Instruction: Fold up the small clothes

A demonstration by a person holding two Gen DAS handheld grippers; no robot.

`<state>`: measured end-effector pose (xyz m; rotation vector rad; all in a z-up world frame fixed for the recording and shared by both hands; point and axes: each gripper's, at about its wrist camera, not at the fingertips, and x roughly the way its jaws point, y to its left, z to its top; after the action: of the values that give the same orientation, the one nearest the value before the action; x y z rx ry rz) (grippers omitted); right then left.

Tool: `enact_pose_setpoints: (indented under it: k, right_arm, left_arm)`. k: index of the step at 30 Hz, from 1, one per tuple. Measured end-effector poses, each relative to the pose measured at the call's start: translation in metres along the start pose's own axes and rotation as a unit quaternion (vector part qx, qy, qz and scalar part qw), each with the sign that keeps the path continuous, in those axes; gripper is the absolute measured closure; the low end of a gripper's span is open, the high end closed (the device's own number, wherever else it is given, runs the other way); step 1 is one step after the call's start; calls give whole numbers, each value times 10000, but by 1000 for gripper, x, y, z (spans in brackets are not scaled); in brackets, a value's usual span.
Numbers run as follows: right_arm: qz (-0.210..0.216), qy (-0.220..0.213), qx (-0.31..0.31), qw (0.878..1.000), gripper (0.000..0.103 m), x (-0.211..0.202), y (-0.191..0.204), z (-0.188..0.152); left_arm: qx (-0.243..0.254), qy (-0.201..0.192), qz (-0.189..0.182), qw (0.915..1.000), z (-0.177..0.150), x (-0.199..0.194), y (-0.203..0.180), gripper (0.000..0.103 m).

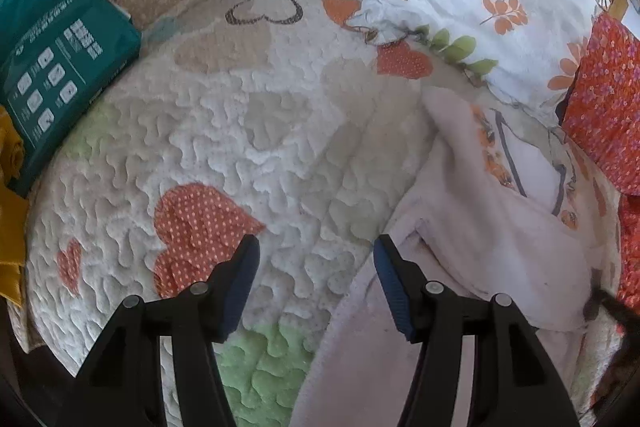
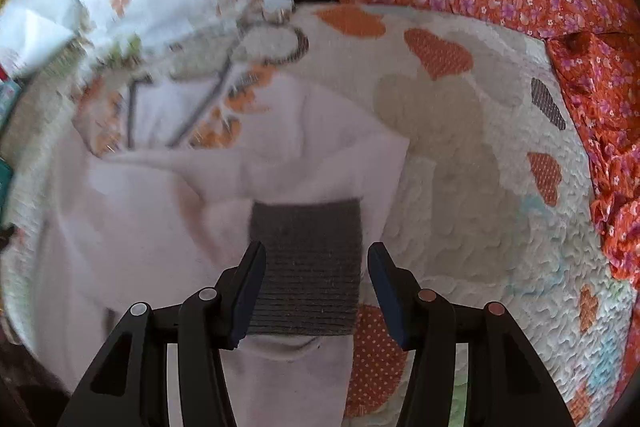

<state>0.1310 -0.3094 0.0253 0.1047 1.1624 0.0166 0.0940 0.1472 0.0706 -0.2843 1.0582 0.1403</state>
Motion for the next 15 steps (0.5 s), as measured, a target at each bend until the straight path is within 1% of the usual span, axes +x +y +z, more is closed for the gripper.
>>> enact_pose_setpoints:
  k: [1,2,3,4,6,7,8,9,10,11,12,13,14,15]
  right_arm:
    - [-93,161,-23,9998,47,13,7,-2]
    - [-64,273,-39,9996,67,20,11,-4]
    - [-51,293,-94,9995,78,21,14,-7]
    - [-286,124,-188,9993,79,17,16,-8]
    - [-799,62,-144,9967,82,18,11,-6]
    - [-1281,39,-73,9917,83,19,5,-4]
    - [-1781,22,-18,9840,81,19,0,-2]
    - [-1856,11,90,9826,81,17,-5,-2]
    - [-1421,-8,358,9892,81,9,-14,-4]
    - [-1046,-19,535,9931,76,3,-18,-8]
    - [-747,-53,710,9947,64,-5,-22,-14]
    - [-571,-125,859,9946,57,-14,-26,-23]
    - [-373,-176,975,9944,46,-22,-27,-33]
    - [-165,-184,1059,9941,44,-28,-29,-43]
  left_arm:
    - [-7,10,-13,10000,0,0,0,45]
    - [-11,15,-21,10000,-1,0,1,45]
    - [-19,10,-3,10000,-1,-1,3,45]
    - [2,-5,22,10000,-1,-1,3,45]
    - [67,-15,69,10000,-1,-1,6,45]
    - [65,0,62,10000,-1,-1,8,45]
    - [52,19,32,10000,-1,-1,10,45]
    - [35,44,-4,10000,-1,-1,12,43]
    - [38,75,-22,10000,-2,-1,14,42]
    - [57,100,-33,9999,-3,-1,15,39]
    - [73,117,-50,9999,-4,0,16,38]
    - [94,149,-88,9998,-6,1,17,38]
    - [119,193,-126,9997,-9,1,17,38]
    - [149,264,-186,9994,-11,3,17,38]
